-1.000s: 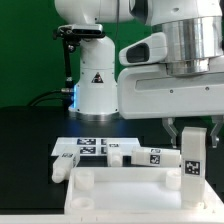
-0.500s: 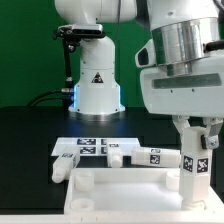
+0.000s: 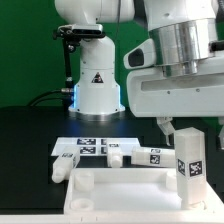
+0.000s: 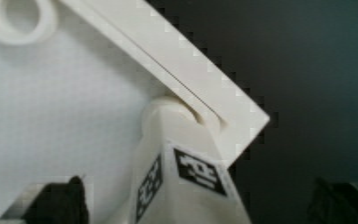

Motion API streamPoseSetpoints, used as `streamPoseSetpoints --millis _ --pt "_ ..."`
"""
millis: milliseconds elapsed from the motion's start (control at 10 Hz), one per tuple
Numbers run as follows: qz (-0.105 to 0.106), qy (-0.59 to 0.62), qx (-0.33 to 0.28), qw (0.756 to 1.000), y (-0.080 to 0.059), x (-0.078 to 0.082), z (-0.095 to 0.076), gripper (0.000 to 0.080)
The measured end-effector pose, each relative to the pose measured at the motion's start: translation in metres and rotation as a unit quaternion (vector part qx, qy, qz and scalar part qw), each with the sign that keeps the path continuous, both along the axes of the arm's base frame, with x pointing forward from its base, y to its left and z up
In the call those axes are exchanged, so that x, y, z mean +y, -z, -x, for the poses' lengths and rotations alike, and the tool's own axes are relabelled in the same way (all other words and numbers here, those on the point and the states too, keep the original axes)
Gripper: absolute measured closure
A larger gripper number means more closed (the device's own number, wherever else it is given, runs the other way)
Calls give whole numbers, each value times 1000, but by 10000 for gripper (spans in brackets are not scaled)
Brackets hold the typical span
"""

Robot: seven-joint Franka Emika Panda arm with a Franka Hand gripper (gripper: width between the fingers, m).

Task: Assemble desk

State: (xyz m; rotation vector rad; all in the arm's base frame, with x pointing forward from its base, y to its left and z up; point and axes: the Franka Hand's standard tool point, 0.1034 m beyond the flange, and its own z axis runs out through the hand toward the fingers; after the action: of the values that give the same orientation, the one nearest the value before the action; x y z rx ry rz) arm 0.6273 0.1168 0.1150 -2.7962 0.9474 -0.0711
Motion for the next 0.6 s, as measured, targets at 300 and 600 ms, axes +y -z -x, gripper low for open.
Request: streamPoseSetpoints --millis 300,600 --pt "18 -133 -20 991 1 -4 -1 153" --pt "68 -348 -50 934 -4 -13 -10 151"
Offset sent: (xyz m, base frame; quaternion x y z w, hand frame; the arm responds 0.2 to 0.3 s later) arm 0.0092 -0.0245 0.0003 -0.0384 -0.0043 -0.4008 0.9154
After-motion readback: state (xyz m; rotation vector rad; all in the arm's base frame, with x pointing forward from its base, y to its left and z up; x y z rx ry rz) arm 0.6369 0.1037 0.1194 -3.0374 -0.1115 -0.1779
